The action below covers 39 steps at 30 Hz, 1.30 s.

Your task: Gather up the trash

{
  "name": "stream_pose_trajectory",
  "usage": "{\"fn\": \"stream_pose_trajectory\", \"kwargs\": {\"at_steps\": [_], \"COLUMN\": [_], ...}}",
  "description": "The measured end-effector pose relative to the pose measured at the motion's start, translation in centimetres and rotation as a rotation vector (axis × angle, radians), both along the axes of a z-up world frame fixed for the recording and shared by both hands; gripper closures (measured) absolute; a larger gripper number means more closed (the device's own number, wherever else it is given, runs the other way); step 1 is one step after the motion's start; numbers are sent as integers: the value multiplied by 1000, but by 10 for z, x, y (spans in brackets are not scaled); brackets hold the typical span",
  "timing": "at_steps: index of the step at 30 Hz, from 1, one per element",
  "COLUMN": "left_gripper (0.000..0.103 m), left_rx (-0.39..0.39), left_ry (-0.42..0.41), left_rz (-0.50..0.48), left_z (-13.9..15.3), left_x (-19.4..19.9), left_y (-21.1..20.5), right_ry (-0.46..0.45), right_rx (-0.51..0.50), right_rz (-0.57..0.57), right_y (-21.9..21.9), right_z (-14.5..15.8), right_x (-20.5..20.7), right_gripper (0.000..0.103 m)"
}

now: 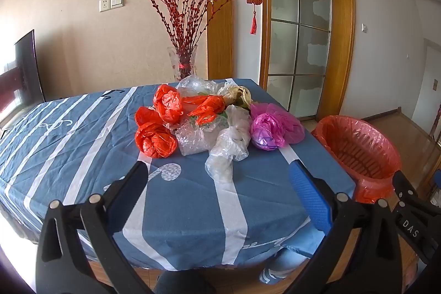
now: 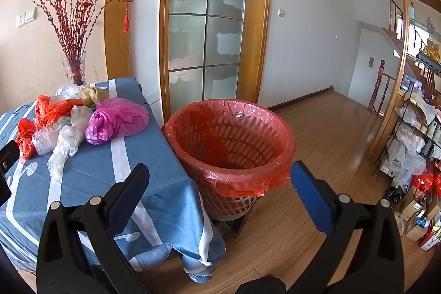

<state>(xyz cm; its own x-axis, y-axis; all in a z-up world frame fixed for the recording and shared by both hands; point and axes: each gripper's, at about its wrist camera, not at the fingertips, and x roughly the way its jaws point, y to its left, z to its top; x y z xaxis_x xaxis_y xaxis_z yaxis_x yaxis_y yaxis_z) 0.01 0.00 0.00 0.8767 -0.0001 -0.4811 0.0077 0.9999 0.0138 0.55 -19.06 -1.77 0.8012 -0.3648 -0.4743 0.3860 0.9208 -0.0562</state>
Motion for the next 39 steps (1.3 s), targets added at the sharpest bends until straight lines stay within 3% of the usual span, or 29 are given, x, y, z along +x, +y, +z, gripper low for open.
{"fn": "stream_pose_trajectory", "kwargs": {"at_steps": [39], "left_gripper": [4], "left_rx": [2], "left_ry": [0], "left_rz": [0], "left_z": [0], "left_x": [0], "left_y": [0], "right_ry": [5], "right_rx": [1], "right_rz": [0], "right_y": [-4], "right_z": [-5], "right_x": [4], "right_gripper": [2]}}
